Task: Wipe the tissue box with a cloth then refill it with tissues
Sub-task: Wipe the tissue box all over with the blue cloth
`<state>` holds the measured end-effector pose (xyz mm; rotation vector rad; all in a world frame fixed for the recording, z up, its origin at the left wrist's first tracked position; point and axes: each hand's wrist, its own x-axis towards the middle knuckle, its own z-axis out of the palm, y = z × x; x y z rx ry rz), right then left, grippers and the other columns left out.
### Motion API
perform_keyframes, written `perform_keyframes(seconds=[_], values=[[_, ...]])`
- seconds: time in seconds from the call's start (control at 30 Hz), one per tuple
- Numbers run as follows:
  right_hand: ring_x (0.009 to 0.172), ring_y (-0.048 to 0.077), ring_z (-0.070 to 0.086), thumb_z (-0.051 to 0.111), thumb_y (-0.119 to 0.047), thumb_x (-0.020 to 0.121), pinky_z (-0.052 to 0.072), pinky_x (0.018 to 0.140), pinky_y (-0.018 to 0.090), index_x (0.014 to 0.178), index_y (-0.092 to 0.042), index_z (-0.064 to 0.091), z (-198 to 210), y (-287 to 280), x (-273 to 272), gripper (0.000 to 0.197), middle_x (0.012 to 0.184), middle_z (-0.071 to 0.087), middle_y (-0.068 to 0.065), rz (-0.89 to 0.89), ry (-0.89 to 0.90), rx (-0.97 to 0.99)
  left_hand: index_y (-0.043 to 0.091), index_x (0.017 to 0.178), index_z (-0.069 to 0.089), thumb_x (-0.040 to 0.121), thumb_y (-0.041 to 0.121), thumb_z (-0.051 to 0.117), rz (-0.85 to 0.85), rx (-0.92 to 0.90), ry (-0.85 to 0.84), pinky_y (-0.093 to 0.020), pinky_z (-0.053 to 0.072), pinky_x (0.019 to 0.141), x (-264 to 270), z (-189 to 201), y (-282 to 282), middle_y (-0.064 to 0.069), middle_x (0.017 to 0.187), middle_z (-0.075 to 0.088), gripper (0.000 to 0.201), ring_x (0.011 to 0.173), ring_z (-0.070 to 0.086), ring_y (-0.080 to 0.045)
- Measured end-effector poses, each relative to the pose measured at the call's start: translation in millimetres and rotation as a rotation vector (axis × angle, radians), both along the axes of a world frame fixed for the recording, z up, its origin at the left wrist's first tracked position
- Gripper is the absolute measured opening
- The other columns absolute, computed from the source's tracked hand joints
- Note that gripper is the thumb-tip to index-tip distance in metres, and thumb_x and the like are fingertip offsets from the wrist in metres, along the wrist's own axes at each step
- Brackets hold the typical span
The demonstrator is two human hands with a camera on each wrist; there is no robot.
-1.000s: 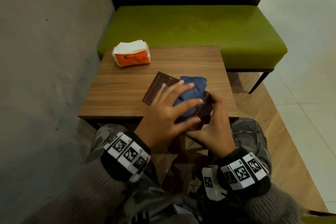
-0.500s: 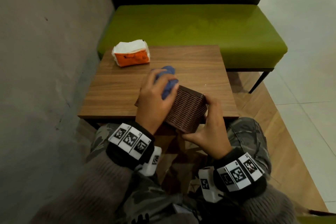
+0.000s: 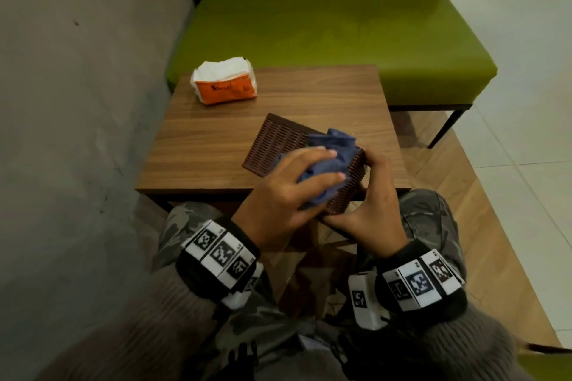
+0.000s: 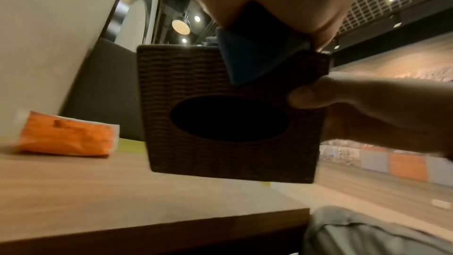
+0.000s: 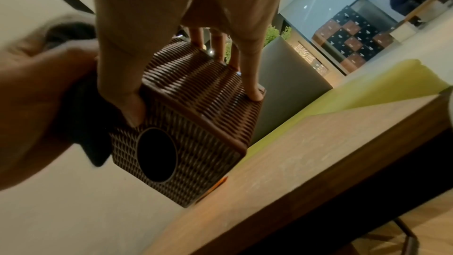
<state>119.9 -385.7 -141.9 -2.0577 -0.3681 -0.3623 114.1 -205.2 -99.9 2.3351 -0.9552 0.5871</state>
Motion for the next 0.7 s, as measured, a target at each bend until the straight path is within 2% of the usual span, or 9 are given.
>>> perform_keyframes(seconds=[0.17,0.23,0.3,0.33,0.4,0.47,0.5,0.63,0.7], values=[[0.117,0.014,0.043,0.081,-0.041,0.051,0.051,0.091,0.05,0.135,-0.013,0.035,-3,4,-11,0.1,0.122,0.036,-0.009,0.009,0.031,0.004,0.015,0.108,0.065,0.088,0.019,0.062,0.496,-0.342,0.134,-0.042,0.048,0.092,21,-5,24,-0.006,0.123,0.056,0.021,0.113,0.055,-0.017],[0.118,0.014,0.043,0.082,-0.041,0.051,0.051,0.091,0.051,0.136,-0.013,0.034,-4,2,-9,0.102,0.124,0.036,-0.008,0.0,0.041,0.015,0.018,0.112,0.063,0.086,0.019,0.063,0.371,-0.222,0.079,-0.042,0.047,0.095,5,-11,15,-0.005,0.124,0.055,0.026,0.116,0.053,-0.019],[0.118,0.017,0.044,0.084,-0.043,0.051,0.051,0.09,0.052,0.136,-0.012,0.034,-6,-2,-8,0.103,0.125,0.038,-0.004,-0.004,0.044,0.025,0.018,0.116,0.062,0.085,0.018,0.065,0.146,-0.073,0.053,-0.036,0.043,0.1,-16,-19,12,-0.008,0.127,0.055,0.032,0.119,0.05,-0.021],[0.119,0.018,0.044,0.083,-0.043,0.051,0.051,0.091,0.052,0.136,-0.011,0.034,-6,-4,-8,0.103,0.126,0.039,-0.003,-0.001,0.048,0.021,0.019,0.118,0.06,0.085,0.018,0.064,0.117,-0.058,0.058,-0.033,0.042,0.101,-19,-21,17,-0.009,0.128,0.054,0.033,0.12,0.05,-0.021],[0.12,0.017,0.043,0.081,-0.044,0.051,0.05,0.093,0.051,0.136,-0.009,0.034,-5,-5,-10,0.103,0.128,0.038,-0.003,-0.002,0.065,0.01,0.022,0.119,0.058,0.089,0.021,0.059,0.292,-0.187,0.113,-0.031,0.044,0.1,-11,-23,27,-0.007,0.129,0.053,0.03,0.12,0.05,-0.017],[0.122,0.015,0.043,0.082,-0.043,0.051,0.049,0.095,0.05,0.137,-0.008,0.034,-5,-4,-13,0.105,0.129,0.037,-0.003,-0.007,0.081,0.016,0.016,0.114,0.062,0.09,0.017,0.058,0.518,-0.427,0.142,-0.036,0.046,0.098,-2,-23,34,-0.009,0.123,0.056,0.024,0.117,0.053,-0.016],[0.123,0.015,0.042,0.082,-0.042,0.051,0.049,0.096,0.05,0.138,-0.008,0.034,-5,-3,-14,0.105,0.13,0.037,-0.003,-0.005,0.086,0.026,0.013,0.112,0.063,0.09,0.016,0.058,0.559,-0.46,0.124,-0.035,0.046,0.097,-3,-22,34,-0.01,0.121,0.057,0.022,0.116,0.054,-0.017],[0.124,0.015,0.043,0.085,-0.04,0.051,0.05,0.094,0.051,0.138,-0.009,0.034,-5,-7,-14,0.105,0.131,0.039,-0.002,-0.004,0.1,0.049,0.015,0.114,0.061,0.087,0.017,0.06,0.356,-0.216,0.084,-0.025,0.042,0.1,-29,-29,27,-0.009,0.127,0.054,0.027,0.118,0.052,-0.018],[0.123,0.014,0.042,0.086,-0.036,0.051,0.049,0.095,0.05,0.137,-0.011,0.034,-2,-3,-15,0.104,0.129,0.037,-0.006,-0.002,0.103,0.029,0.014,0.112,0.062,0.088,0.017,0.058,0.416,-0.273,0.114,-0.025,0.043,0.1,-19,-29,36,-0.009,0.126,0.055,0.024,0.118,0.052,-0.015]])
